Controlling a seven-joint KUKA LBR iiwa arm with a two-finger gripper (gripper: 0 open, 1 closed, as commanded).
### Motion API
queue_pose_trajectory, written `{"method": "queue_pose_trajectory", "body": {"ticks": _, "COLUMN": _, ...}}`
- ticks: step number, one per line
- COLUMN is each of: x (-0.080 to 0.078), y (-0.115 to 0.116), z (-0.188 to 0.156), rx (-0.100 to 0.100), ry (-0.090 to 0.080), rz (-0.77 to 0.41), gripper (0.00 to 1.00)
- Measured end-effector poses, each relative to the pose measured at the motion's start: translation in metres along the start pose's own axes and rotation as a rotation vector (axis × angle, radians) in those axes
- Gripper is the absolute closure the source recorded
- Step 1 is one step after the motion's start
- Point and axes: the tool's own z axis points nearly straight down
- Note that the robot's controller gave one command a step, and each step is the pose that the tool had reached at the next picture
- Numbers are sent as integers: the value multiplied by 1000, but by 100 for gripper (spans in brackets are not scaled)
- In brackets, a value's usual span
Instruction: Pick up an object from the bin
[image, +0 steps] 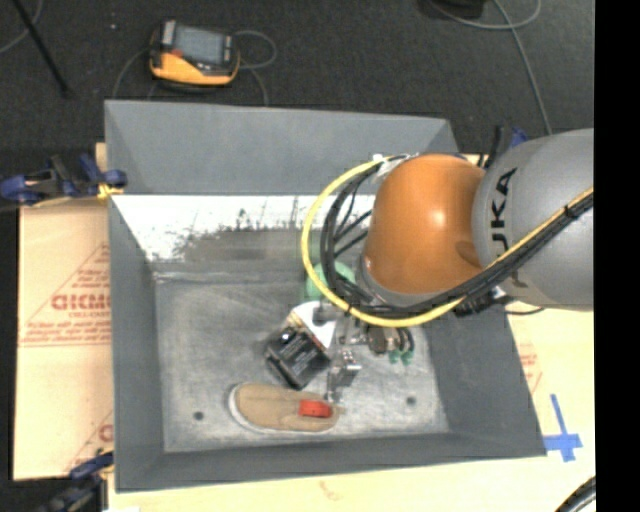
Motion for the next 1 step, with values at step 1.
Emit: {"method": "queue_pose_trajectory", "body": {"ticks": 1, "x": 0, "y": 0, "z": 0, "rx": 0, "ry": 0, "rz": 0, "gripper": 0}}
